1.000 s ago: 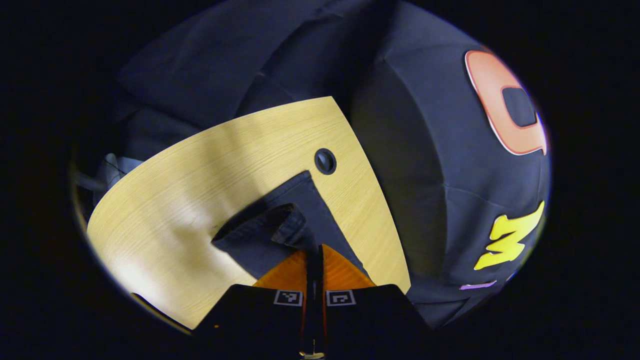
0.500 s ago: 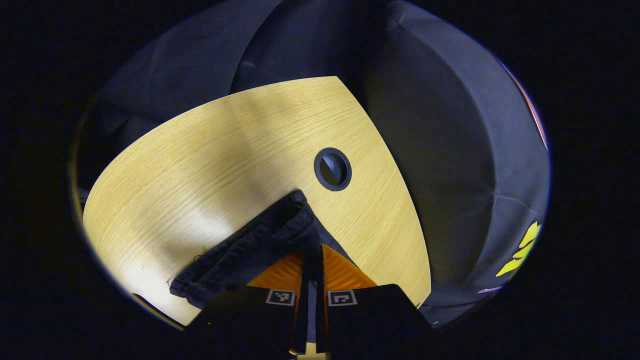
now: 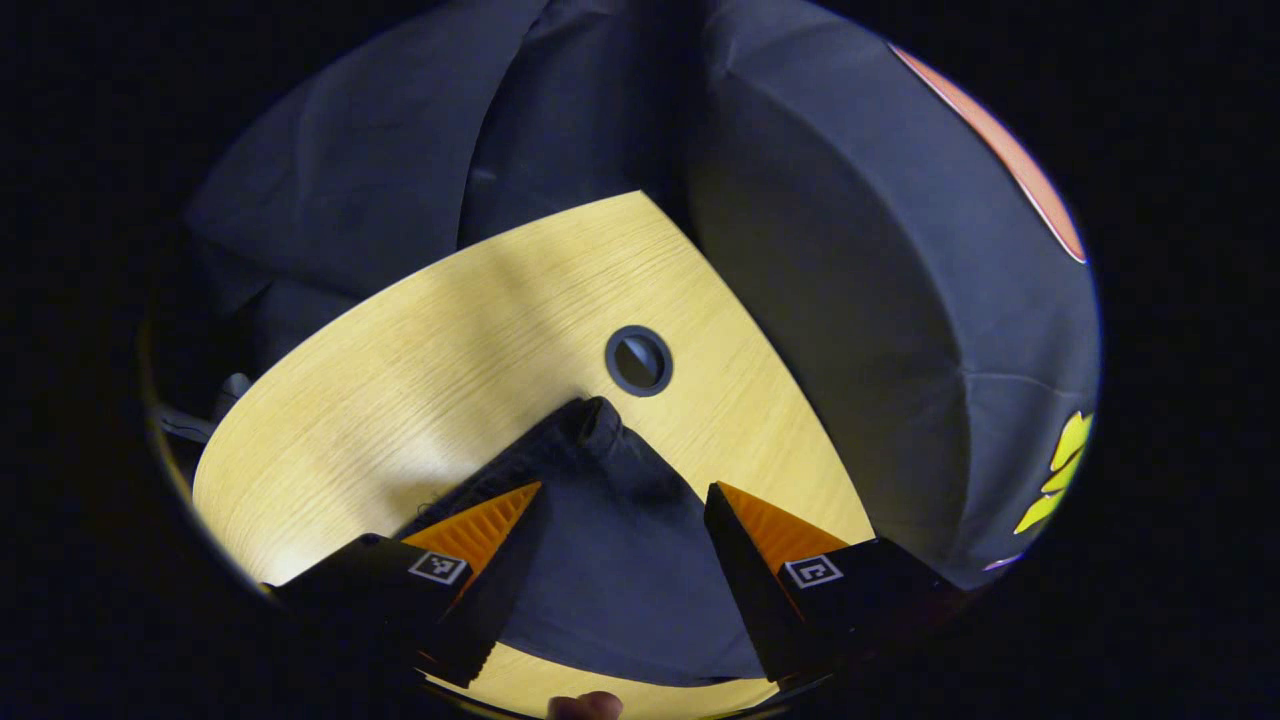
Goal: Grasp the waist and the cuffs of the jeans and fold them to make the two legs overlap; first hold the waist and fold one-third of the jeans toward the cuffs, then hold the cuffs and fold the remaining one-third in the same direction to finish folding.
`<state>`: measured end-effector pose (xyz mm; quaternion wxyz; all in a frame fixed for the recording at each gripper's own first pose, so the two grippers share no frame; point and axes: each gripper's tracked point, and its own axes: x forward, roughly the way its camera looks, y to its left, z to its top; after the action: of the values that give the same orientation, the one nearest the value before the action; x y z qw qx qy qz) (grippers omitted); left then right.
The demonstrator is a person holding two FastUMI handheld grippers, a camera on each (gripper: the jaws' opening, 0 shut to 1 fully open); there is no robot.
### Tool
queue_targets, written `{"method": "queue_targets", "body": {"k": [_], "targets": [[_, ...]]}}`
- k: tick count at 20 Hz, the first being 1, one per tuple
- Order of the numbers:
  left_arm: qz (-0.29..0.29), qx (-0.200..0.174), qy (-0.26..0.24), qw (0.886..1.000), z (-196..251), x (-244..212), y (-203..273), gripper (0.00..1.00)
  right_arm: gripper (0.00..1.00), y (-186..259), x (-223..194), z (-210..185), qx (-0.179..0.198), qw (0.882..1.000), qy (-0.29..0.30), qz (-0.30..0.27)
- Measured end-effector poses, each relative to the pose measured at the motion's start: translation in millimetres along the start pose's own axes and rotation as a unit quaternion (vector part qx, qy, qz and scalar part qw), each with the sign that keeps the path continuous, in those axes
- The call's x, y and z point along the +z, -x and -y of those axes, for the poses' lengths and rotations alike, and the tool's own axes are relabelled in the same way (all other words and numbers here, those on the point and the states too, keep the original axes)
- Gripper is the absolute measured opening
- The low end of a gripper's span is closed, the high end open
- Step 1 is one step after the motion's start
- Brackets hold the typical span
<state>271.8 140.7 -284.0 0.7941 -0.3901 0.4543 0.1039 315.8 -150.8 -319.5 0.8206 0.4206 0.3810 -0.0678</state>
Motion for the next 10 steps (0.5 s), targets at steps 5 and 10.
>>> {"method": "queue_targets", "body": {"k": [5,10], "targets": [[0.136,-0.051,-0.188,0.971,73.6,-3.1,113.5,0.99,0.96,99.4,-11.0,-27.9,0.0,0.974,0.216,0.066],[0.282,-0.078,-0.31,0.905,124.1,-60.3,226.3,0.99,0.96,220.6,-50.2,-71.0,0.051,0.923,0.342,0.171]]}}
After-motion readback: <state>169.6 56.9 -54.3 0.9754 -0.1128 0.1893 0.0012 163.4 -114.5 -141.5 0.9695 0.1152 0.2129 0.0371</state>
